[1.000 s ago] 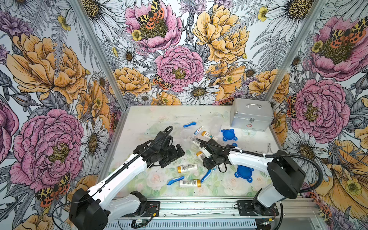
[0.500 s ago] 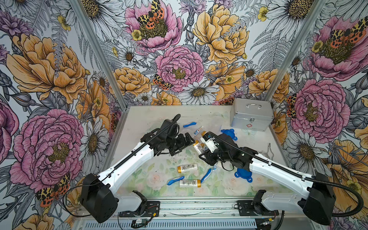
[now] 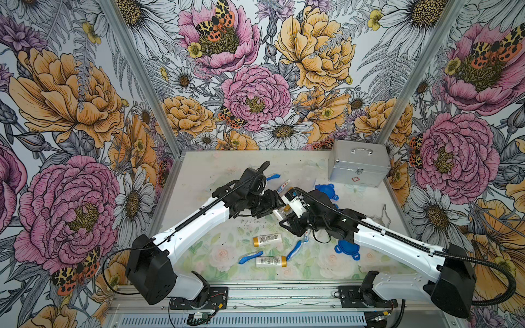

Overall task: Pack away toiletry kits
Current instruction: Pick up the toiletry item from the center of the board.

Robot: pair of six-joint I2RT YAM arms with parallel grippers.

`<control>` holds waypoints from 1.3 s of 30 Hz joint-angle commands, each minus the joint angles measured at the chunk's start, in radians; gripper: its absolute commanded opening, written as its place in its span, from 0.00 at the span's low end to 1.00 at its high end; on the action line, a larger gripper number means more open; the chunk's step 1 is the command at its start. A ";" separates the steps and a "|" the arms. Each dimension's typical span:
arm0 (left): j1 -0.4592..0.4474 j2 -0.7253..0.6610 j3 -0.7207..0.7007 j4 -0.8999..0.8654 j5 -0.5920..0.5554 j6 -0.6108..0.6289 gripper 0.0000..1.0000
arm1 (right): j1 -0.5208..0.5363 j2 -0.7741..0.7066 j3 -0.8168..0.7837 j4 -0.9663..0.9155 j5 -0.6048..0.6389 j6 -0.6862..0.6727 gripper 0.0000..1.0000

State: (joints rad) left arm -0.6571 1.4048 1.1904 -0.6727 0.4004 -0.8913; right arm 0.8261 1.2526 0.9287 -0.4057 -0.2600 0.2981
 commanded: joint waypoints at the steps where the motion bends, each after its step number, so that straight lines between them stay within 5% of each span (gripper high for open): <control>1: -0.002 0.003 0.004 0.033 0.028 0.008 0.57 | -0.001 0.020 0.040 0.063 -0.028 0.015 0.14; 12: 0.053 -0.051 -0.053 0.035 0.036 0.012 0.17 | -0.028 0.062 0.086 0.089 -0.060 0.025 0.15; 15: 0.079 -0.066 -0.052 0.035 0.049 0.026 0.08 | -0.028 0.074 0.097 0.088 -0.057 0.025 0.22; 17: 0.103 -0.076 -0.044 0.032 0.058 0.049 0.05 | -0.055 0.072 0.096 0.086 -0.029 0.037 0.38; 19: 0.144 -0.089 -0.022 0.016 0.043 0.088 0.03 | -0.065 0.057 0.093 0.084 -0.002 0.065 0.99; 26: 0.197 -0.052 0.156 -0.047 -0.219 0.333 0.00 | -0.155 -0.065 0.021 -0.104 0.112 0.214 1.00; 39: 0.029 0.156 0.351 -0.020 -0.675 0.651 0.00 | -0.243 -0.031 0.009 -0.374 0.193 0.367 0.99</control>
State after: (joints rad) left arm -0.6109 1.5391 1.5074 -0.7128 -0.1303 -0.3401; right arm 0.5877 1.2167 0.9504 -0.7048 -0.1036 0.6209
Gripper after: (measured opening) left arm 0.253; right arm 0.986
